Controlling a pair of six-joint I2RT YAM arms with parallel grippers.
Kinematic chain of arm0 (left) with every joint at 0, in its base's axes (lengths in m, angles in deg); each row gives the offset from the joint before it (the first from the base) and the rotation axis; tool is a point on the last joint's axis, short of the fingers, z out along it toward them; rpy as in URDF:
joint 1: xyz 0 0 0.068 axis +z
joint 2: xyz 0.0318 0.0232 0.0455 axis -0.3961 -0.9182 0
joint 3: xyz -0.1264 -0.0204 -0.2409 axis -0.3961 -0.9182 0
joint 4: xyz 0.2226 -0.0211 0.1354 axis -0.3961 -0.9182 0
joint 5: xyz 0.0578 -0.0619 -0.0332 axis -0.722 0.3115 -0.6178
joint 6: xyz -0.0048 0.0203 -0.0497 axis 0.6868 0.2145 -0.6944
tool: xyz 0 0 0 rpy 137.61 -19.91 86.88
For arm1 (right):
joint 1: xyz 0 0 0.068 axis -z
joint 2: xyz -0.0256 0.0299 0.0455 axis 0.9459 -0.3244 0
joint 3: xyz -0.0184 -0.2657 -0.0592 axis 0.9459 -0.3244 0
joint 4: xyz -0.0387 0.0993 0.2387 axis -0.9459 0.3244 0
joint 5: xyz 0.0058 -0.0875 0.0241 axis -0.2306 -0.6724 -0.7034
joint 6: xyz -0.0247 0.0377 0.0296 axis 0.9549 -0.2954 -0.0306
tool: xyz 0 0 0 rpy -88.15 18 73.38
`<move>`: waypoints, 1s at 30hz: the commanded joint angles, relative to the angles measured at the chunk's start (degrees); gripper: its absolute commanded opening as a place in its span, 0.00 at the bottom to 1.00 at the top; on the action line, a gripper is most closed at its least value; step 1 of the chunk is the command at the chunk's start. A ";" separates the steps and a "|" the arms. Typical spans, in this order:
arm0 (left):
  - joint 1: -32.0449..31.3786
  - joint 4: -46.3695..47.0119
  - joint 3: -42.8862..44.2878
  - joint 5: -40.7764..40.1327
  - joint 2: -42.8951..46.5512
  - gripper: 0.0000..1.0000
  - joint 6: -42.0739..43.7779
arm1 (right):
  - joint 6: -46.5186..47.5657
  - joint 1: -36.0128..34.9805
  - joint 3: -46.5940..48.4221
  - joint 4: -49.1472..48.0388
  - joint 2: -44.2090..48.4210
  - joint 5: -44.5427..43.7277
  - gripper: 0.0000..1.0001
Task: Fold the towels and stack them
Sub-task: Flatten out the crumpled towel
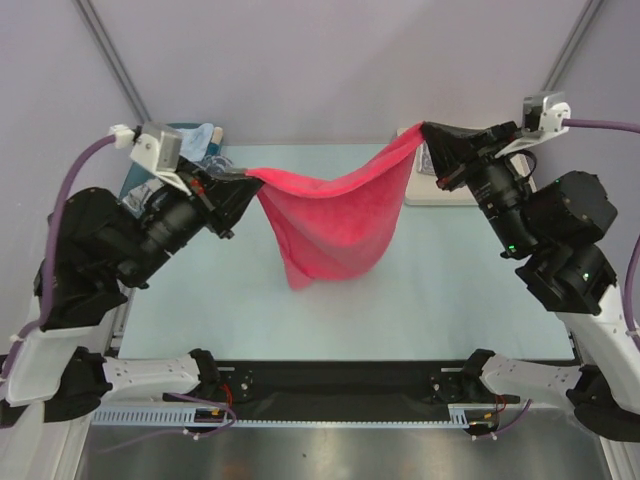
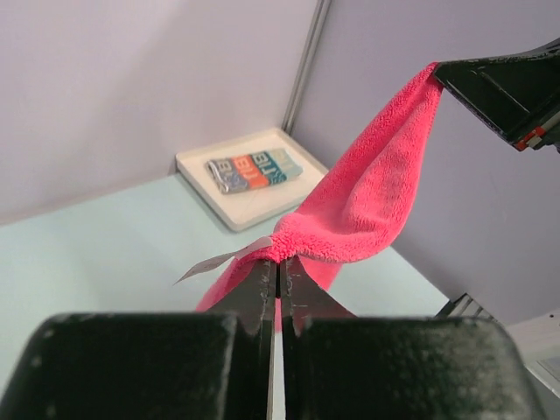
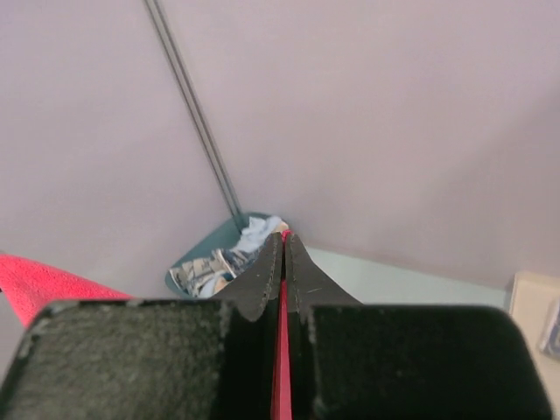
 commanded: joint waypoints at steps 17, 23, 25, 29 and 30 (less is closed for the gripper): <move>25.79 13.51 -6.87 14.40 -4.53 0.00 -1.05 | 2.61 8.78 11.04 -0.81 -19.18 4.04 0.00; 45.36 29.15 -16.38 35.41 -20.42 0.00 -10.11 | -6.54 22.51 9.97 -6.52 -37.09 17.06 0.00; 47.32 33.72 -13.33 36.50 -30.40 0.00 -11.52 | -7.94 26.10 14.35 -8.01 -44.21 21.08 0.00; 52.67 34.63 1.25 40.45 -50.12 0.00 -14.16 | -13.39 30.78 31.99 -6.88 -67.10 26.91 0.00; 53.21 33.14 4.85 40.98 -53.46 0.00 -14.43 | -13.49 31.13 36.21 -5.14 -70.57 27.18 0.00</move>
